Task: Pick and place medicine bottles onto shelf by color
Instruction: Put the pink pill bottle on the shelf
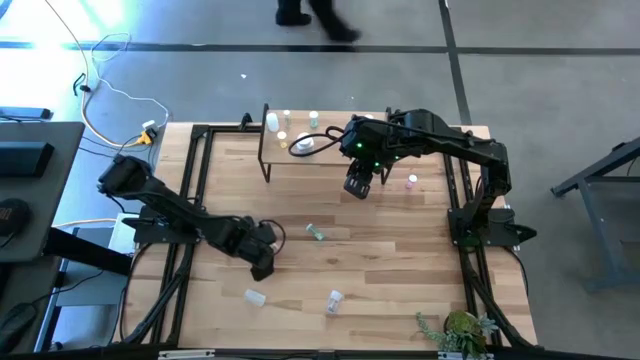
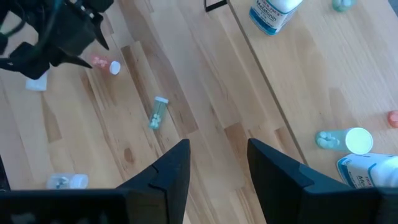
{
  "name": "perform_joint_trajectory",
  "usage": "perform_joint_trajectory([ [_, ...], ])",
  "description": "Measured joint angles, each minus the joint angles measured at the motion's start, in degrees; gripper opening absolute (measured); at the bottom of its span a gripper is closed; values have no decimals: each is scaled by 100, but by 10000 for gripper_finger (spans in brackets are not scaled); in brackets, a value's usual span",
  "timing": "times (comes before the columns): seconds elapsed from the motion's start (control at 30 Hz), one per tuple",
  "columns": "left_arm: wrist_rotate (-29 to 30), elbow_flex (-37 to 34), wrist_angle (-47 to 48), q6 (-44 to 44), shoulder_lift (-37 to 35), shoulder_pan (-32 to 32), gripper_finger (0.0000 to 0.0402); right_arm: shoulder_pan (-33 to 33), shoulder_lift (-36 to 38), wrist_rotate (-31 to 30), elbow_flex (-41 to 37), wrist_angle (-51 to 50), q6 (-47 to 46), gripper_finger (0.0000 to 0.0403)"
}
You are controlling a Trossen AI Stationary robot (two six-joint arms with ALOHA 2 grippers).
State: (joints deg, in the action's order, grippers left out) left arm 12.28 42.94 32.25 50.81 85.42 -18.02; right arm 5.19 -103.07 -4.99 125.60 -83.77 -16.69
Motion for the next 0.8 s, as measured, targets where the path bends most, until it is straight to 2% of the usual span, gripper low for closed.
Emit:
perform_joint_trajectory([
  [0.33,-180,-2,-63,11,414,0,215,0,-1,-4,0,25,0,151],
  [0.7,-327,0,-71,-302,410,0,90,0,-2,-2,0,55,0,151],
  [0.8,-324,0,-70,-472,382,18,70,0,-2,-2,0,56,0,151],
])
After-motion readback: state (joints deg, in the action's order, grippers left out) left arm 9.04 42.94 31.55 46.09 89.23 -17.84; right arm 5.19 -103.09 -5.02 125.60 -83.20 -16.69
